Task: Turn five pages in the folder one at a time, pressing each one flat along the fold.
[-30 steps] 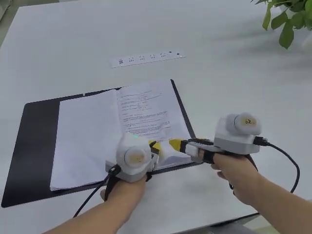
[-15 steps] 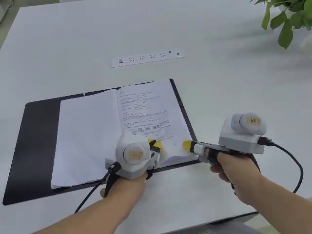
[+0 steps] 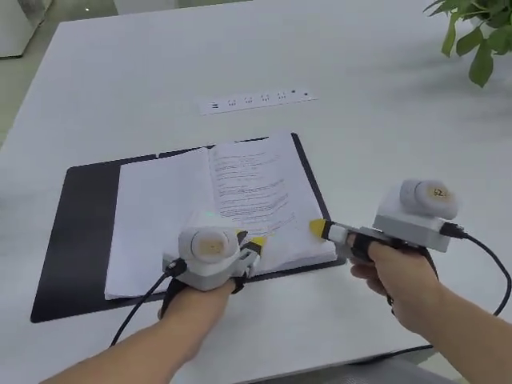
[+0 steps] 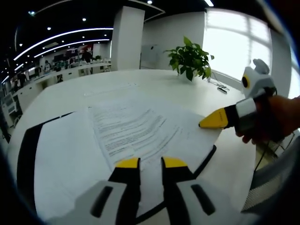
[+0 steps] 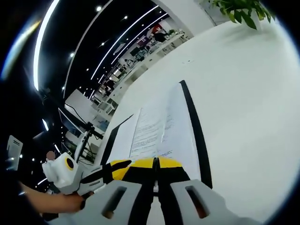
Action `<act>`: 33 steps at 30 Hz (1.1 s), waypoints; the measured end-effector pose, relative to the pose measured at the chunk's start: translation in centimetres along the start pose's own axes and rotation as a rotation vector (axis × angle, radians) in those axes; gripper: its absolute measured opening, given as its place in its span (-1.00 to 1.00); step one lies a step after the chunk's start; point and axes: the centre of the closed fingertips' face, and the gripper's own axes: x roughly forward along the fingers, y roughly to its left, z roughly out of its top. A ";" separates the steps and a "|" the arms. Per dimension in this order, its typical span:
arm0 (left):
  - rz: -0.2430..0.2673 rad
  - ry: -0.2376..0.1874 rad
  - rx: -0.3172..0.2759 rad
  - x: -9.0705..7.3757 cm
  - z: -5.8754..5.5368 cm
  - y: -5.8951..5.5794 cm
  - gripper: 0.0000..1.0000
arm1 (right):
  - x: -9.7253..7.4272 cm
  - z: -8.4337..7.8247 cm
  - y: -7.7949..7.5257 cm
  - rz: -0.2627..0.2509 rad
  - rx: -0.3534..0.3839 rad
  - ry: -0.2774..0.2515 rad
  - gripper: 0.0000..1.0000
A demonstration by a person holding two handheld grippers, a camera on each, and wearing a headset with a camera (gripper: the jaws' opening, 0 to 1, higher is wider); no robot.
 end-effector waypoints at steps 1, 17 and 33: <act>0.006 -0.004 0.003 -0.6 0.1 0.3 -0.68 | 0.0 0.2 0.8 0.020 0.009 -0.007 -1.00; 0.101 -0.078 -0.030 -8.6 0.6 5.4 -0.67 | 2.0 -0.2 10.4 0.187 0.023 -0.029 -1.00; 0.191 -0.103 -0.053 -15.9 -1.0 10.6 -0.63 | 6.0 -5.4 19.9 0.268 -0.047 0.079 -1.00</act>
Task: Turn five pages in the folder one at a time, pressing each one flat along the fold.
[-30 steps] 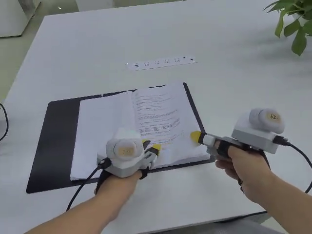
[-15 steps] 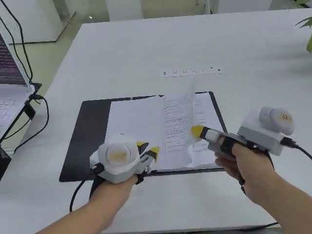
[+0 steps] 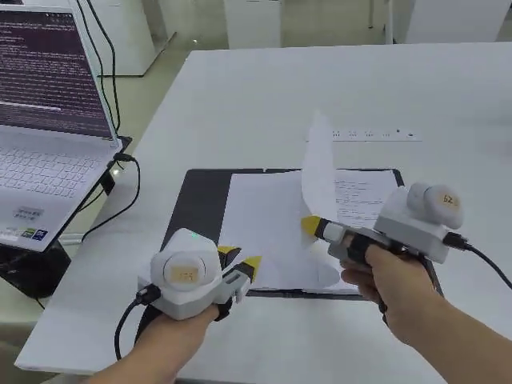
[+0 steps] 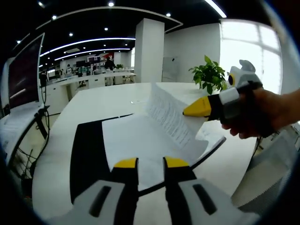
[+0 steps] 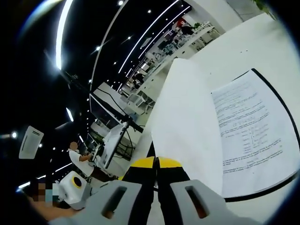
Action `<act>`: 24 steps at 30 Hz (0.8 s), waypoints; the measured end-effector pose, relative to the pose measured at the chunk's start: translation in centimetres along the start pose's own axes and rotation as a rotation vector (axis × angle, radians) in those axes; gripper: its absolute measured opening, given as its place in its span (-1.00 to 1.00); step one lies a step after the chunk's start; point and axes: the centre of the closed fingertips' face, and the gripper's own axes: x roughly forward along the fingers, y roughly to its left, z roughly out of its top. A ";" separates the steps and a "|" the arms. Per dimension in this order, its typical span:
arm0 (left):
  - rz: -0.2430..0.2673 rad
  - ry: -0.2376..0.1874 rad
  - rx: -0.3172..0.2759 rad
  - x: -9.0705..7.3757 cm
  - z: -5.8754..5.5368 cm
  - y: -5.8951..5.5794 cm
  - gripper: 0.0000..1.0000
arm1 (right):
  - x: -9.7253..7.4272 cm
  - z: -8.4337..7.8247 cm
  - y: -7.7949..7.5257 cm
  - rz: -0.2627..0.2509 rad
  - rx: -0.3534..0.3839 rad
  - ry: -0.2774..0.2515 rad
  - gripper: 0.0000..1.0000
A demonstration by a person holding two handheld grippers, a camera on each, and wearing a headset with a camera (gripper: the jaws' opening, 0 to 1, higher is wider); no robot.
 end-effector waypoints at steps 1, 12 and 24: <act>0.006 0.000 -0.002 -0.3 0.0 0.3 -0.63 | 0.4 -0.3 0.4 0.006 0.000 0.008 -1.00; 0.079 -0.007 -0.031 -3.9 -0.5 4.4 -0.64 | 6.5 -3.6 0.8 -0.003 -0.010 0.116 -1.00; 0.111 0.021 -0.051 -5.6 -2.4 6.2 -0.64 | 9.9 -7.0 -0.2 -0.049 -0.011 0.207 -1.00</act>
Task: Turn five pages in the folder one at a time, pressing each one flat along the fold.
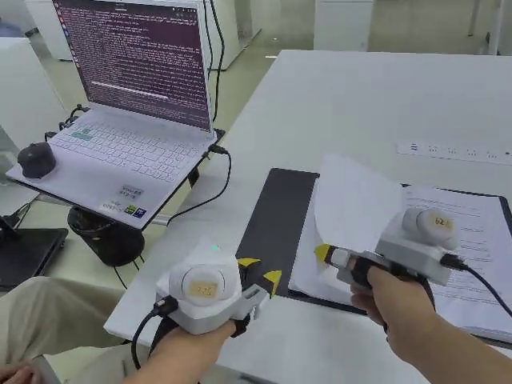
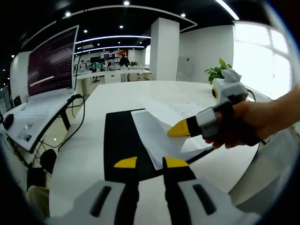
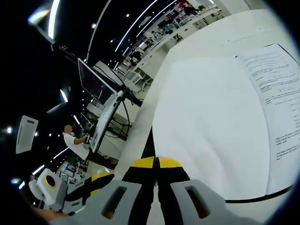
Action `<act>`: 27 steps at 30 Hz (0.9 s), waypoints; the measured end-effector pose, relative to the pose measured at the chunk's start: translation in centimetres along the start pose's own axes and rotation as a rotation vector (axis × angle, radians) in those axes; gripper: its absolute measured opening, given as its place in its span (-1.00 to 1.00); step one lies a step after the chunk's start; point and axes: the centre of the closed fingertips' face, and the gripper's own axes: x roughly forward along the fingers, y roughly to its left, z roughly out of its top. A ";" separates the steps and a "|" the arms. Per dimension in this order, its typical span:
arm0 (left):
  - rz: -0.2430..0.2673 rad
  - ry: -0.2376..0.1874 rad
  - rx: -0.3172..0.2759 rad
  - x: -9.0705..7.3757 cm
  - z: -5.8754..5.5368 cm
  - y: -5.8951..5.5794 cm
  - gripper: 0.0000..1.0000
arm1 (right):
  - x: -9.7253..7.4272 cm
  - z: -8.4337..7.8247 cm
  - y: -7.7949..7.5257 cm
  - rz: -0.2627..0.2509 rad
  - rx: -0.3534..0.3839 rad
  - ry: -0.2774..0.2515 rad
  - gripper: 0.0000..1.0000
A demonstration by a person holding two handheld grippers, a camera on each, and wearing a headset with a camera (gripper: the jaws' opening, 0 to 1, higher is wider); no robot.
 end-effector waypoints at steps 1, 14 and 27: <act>-0.002 0.004 -0.004 0.0 -0.1 0.0 -0.64 | 0.3 -0.2 -0.3 -0.007 0.005 0.013 -1.00; 0.001 0.028 -0.010 0.6 -0.7 0.3 -0.65 | 2.5 -2.5 -2.2 -0.056 0.017 0.093 -1.00; 0.007 0.046 -0.010 1.1 -1.1 0.9 -0.65 | 3.1 -4.7 -1.2 0.024 0.069 0.137 -0.92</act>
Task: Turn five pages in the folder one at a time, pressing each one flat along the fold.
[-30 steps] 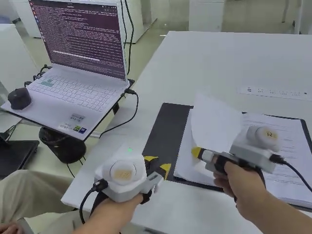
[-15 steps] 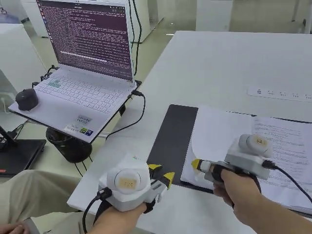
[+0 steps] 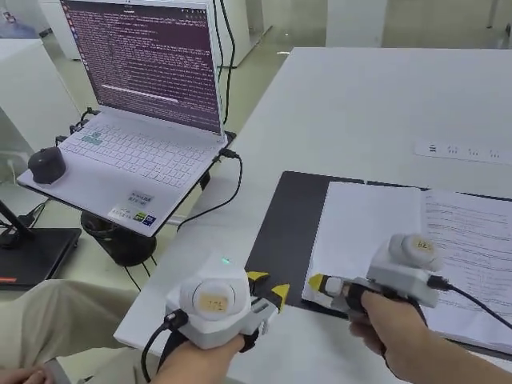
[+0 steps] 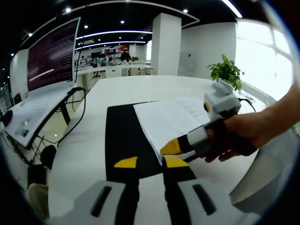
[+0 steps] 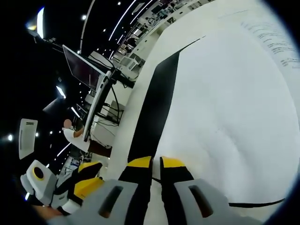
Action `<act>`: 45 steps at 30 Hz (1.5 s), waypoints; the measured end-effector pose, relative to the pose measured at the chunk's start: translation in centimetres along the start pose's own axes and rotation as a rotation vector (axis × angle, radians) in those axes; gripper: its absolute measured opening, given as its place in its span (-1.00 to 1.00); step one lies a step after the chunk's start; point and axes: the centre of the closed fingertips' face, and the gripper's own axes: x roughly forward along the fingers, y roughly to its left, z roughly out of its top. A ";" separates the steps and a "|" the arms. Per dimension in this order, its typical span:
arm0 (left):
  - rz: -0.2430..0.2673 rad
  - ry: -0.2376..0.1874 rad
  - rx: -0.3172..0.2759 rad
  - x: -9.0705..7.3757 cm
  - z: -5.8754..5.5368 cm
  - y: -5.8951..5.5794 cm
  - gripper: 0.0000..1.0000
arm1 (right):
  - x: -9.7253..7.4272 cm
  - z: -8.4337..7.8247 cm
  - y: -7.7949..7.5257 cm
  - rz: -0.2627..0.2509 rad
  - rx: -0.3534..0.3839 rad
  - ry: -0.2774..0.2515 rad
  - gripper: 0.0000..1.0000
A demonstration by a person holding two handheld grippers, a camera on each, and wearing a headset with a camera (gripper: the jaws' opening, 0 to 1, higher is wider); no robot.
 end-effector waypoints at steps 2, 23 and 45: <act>0.002 0.001 0.004 0.2 -0.1 0.2 -0.65 | -0.1 0.0 0.1 0.005 -0.003 -0.004 -0.91; -0.124 0.125 0.143 10.5 -2.3 -5.2 -0.62 | -9.8 11.5 -8.1 -0.037 0.062 -0.264 -0.89; -0.124 0.061 0.202 10.4 -3.2 -5.0 -0.61 | -7.4 14.6 -12.3 -0.037 0.204 -0.256 -1.00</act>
